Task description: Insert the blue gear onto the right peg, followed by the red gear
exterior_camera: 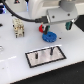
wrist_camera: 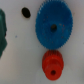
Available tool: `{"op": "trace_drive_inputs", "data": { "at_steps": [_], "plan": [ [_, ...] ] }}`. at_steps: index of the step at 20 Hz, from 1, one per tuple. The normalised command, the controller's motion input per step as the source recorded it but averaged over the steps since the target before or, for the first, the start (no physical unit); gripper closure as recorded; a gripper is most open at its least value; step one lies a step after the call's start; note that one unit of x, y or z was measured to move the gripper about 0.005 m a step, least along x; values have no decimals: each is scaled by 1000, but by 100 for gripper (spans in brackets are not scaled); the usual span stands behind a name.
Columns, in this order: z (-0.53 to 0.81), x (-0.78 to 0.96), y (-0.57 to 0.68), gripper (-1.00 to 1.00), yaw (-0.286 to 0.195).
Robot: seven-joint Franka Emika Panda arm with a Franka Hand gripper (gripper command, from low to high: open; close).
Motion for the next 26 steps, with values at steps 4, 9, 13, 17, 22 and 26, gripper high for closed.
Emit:
{"op": "trace_drive_inputs", "data": {
  "at_steps": [4,9,13,17,22,26],
  "plan": [
    [-442,-321,-40,-100,0],
    [-329,-289,-86,-100,0],
    [0,-132,0,-100,0],
    [-16,-349,0,-100,0],
    [-87,-313,-27,-100,0],
    [-203,-267,-119,-100,0]
  ]
}}
